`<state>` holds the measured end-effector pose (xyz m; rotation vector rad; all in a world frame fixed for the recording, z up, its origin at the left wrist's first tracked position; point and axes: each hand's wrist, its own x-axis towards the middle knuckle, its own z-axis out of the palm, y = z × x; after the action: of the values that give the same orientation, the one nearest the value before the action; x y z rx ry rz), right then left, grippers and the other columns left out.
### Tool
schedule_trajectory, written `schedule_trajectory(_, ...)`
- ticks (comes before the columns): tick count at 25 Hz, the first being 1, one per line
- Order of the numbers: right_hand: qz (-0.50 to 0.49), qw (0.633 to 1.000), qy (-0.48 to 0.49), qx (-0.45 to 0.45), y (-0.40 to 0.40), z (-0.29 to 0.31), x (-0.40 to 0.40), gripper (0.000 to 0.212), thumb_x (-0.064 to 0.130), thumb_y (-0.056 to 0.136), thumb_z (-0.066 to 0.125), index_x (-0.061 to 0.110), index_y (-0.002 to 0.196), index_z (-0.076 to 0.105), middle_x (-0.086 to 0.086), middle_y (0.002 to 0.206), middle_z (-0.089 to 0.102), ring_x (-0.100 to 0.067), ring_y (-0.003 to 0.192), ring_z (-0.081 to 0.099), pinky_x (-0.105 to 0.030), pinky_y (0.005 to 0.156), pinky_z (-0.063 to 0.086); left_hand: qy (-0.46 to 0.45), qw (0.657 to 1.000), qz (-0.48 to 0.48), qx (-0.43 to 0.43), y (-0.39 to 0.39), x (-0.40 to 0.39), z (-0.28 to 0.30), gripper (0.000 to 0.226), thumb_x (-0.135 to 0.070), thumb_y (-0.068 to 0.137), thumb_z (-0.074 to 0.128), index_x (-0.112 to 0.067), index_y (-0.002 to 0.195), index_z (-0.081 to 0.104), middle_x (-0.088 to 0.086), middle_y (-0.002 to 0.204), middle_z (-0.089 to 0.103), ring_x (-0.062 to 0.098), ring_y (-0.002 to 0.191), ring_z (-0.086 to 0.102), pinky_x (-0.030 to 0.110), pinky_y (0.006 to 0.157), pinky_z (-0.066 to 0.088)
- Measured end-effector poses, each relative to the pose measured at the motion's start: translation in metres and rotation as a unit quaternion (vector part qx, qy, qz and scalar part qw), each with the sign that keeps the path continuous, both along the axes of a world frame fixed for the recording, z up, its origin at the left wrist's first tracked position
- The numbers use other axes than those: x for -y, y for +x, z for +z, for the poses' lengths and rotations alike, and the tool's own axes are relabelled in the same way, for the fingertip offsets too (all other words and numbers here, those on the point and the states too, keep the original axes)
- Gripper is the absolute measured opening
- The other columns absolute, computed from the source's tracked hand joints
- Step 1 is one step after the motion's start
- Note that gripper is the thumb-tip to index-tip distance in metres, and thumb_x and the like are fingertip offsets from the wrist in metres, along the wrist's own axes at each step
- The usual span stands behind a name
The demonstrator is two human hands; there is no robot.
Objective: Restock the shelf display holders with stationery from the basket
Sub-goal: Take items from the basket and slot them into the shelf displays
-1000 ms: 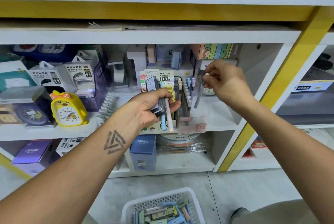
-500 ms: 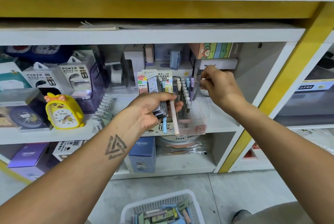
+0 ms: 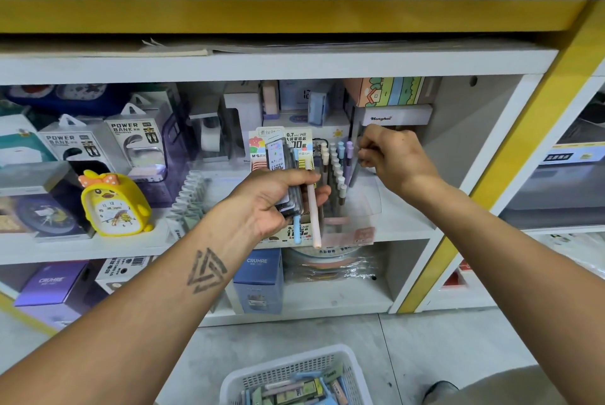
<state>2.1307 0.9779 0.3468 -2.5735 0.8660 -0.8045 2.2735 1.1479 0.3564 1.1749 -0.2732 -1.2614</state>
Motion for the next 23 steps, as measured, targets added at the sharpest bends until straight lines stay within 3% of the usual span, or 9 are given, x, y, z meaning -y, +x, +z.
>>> schedule_trajectory(4, -0.02, 0.996, -0.08, -0.029, 0.004, -0.006, 0.005, 0.021, 0.01, 0.099, 0.053, 0.009, 0.111, 0.071, -0.012, 0.102, 0.067, -0.033, 0.096, 0.063, -0.044, 0.081, 0.055, -0.004, 1.0, -0.001, -0.001, -0.001, 0.0, 0.001, 0.005, 0.012, 0.083, 0.066, 0.007, 0.084, 0.065, 0.019, 0.07, 0.071, 0.029, 0.063, 0.073, 0.038, 0.06, 0.062)
schedule_trajectory(7, -0.055, 0.988, -0.09, -0.117, 0.005, -0.01, 0.004, 0.043, 0.004, 0.095, 0.052, 0.014, 0.135, 0.062, -0.012, 0.116, 0.052, -0.033, 0.112, 0.053, -0.043, 0.093, 0.051, -0.008, 1.0, -0.01, 0.008, -0.001, -0.002, 0.002, 0.005, 0.01, 0.083, 0.068, 0.006, 0.083, 0.067, 0.019, 0.071, 0.072, 0.029, 0.064, 0.074, 0.037, 0.061, 0.063)
schedule_trajectory(10, -0.054, 0.995, -0.052, -0.062, 0.006, -0.002, -0.004, 0.039, 0.009, 0.098, 0.05, 0.015, 0.134, 0.062, -0.009, 0.115, 0.055, -0.03, 0.111, 0.054, -0.039, 0.094, 0.049, -0.011, 1.0, -0.023, 0.011, -0.001, -0.003, 0.003, 0.004, 0.009, 0.082, 0.069, 0.007, 0.085, 0.067, 0.019, 0.072, 0.072, 0.028, 0.064, 0.074, 0.037, 0.063, 0.063)
schedule_trajectory(13, -0.02, 0.99, 0.118, 0.074, 0.011, 0.02, -0.025, 0.022, 0.017, 0.098, 0.059, 0.021, 0.115, 0.073, 0.001, 0.095, 0.071, -0.018, 0.088, 0.066, -0.03, 0.079, 0.054, -0.016, 0.999, -0.025, 0.011, 0.0, -0.005, 0.004, 0.006, 0.008, 0.081, 0.07, 0.007, 0.087, 0.068, 0.02, 0.074, 0.072, 0.027, 0.066, 0.074, 0.036, 0.062, 0.063)
schedule_trajectory(16, 0.073, 0.935, 0.32, 0.13, 0.01, 0.033, -0.051, 0.009, 0.02, 0.094, 0.07, 0.016, 0.098, 0.077, -0.002, 0.078, 0.075, -0.01, 0.061, 0.061, -0.022, 0.053, 0.047, -0.027, 0.999, -0.026, 0.025, 0.0, -0.007, 0.005, 0.009, 0.006, 0.08, 0.072, 0.007, 0.088, 0.07, 0.022, 0.077, 0.073, 0.028, 0.069, 0.074, 0.034, 0.059, 0.061)
schedule_trajectory(19, 0.1, 0.909, 0.382, 0.13, 0.011, 0.035, -0.061, 0.013, 0.015, 0.089, 0.074, 0.003, 0.096, 0.075, -0.009, 0.074, 0.069, -0.013, 0.058, 0.056, -0.025, 0.052, 0.04, -0.041, 0.998, -0.032, 0.033, -0.001, -0.011, 0.007, 0.015, 0.004, 0.073, 0.075, 0.006, 0.087, 0.071, 0.023, 0.08, 0.073, 0.029, 0.072, 0.075, 0.035, 0.061, 0.061)
schedule_trajectory(23, 0.092, 0.877, 0.423, 0.209, 0.009, 0.041, -0.056, 0.012, -0.003, 0.09, 0.066, -0.007, 0.101, 0.07, -0.015, 0.077, 0.07, -0.018, 0.059, 0.059, -0.023, 0.053, 0.048, -0.039, 0.999, -0.017, 0.009, 0.003, -0.014, 0.009, 0.019, 0.004, 0.078, 0.072, 0.009, 0.096, 0.068, 0.026, 0.087, 0.073, 0.033, 0.074, 0.075, 0.037, 0.059, 0.061)
